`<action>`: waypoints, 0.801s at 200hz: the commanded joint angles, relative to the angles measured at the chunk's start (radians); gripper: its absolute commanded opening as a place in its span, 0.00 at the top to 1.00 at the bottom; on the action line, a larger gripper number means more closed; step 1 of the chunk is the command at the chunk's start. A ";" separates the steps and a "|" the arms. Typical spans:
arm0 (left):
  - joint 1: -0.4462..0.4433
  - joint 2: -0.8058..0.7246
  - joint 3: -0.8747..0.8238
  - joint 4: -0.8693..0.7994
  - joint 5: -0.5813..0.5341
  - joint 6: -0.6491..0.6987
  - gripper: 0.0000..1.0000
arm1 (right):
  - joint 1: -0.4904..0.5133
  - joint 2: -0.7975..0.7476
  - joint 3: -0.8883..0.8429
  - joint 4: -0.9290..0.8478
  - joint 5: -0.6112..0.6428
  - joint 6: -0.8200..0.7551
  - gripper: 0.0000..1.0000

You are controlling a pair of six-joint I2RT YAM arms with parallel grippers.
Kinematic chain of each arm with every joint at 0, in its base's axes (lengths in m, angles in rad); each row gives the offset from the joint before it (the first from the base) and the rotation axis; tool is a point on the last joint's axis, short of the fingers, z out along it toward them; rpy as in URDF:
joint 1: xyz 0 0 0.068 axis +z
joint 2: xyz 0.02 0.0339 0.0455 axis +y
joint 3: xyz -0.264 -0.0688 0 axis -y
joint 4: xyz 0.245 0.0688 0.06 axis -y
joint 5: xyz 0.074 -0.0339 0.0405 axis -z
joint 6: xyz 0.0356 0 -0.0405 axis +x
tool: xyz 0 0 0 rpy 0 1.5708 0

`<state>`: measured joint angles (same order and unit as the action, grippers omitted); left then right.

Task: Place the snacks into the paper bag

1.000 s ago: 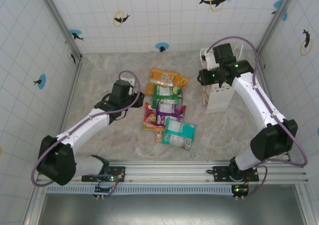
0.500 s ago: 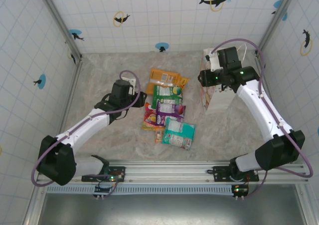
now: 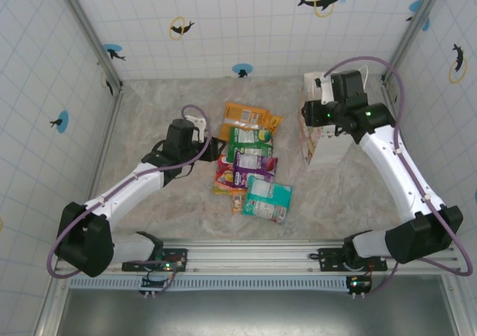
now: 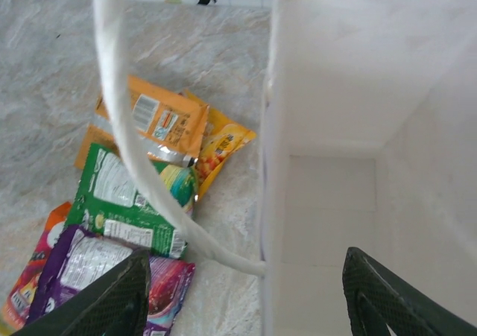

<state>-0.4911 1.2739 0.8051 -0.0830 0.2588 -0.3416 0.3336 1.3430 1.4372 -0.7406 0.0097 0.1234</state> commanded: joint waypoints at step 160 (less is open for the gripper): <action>-0.213 -0.095 -0.248 0.039 0.284 -0.290 0.46 | 0.000 -0.613 -0.463 -0.051 -0.341 0.393 0.42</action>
<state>-0.6838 1.1687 0.5861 -0.0639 0.5350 -0.5766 0.3321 0.7738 1.0565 -0.7811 -0.2428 0.4068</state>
